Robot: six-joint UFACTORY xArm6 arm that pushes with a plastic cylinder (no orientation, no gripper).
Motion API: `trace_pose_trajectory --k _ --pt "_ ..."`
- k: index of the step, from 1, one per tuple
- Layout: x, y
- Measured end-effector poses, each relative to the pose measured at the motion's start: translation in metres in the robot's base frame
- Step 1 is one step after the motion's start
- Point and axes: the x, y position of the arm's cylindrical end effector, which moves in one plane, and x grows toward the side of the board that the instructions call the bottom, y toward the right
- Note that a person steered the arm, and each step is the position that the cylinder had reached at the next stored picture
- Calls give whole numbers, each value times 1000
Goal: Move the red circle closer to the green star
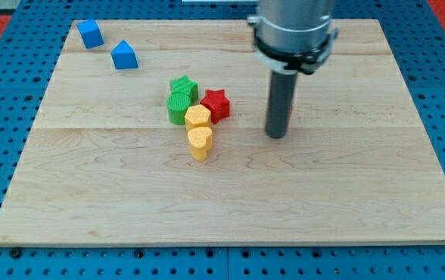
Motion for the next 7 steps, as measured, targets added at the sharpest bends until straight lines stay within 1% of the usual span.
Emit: trace_pose_trajectory --k 1,2,3,4,5,7 --pt "-40 47" --pt "-74 -19" --pt "-102 -6" --pt "-128 25" --pt "-136 3" --pt "-135 -114"
